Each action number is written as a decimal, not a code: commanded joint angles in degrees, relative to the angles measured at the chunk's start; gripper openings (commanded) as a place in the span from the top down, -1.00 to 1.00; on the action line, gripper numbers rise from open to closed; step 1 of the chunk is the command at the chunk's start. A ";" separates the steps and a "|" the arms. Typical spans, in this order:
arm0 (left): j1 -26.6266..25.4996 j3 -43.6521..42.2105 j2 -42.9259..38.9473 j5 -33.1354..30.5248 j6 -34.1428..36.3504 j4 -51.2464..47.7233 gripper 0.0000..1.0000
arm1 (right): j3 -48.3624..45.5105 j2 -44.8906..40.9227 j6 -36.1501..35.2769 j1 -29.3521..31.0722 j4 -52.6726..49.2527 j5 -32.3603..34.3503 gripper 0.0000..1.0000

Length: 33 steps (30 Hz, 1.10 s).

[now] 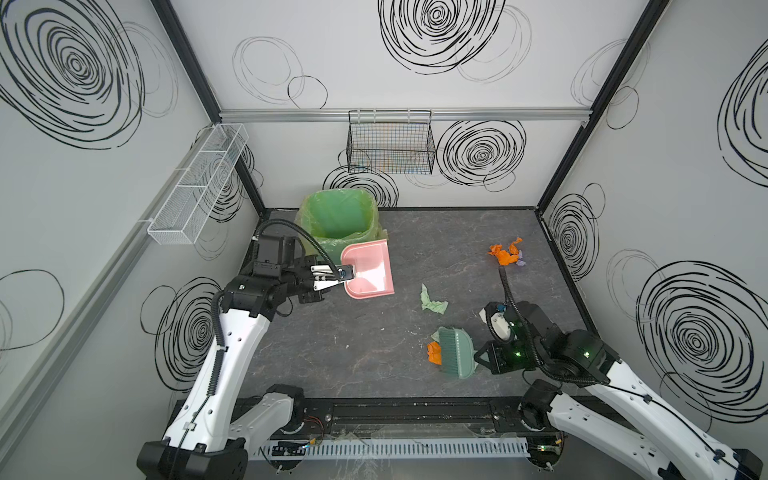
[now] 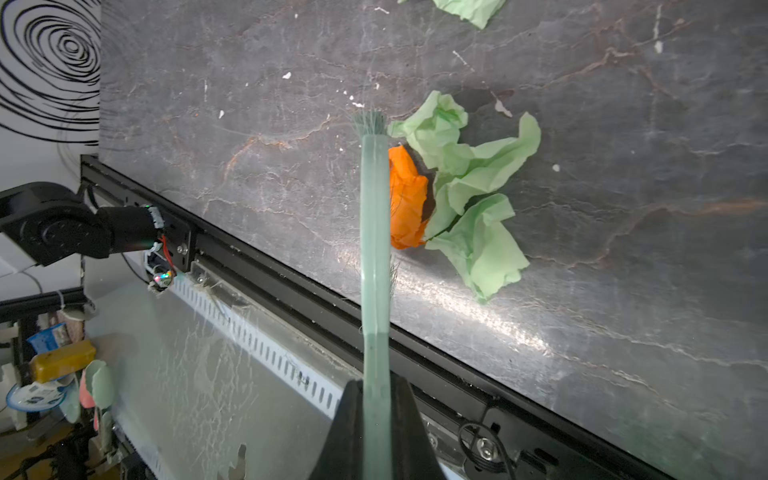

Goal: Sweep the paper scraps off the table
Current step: 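Lower the empty dustpan with the left gripper while the right moves the brush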

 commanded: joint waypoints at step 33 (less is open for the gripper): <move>-7.62 -21.82 -2.70 3.04 -11.37 12.63 1.00 | 28.45 20.80 -16.70 -19.26 3.84 20.76 1.00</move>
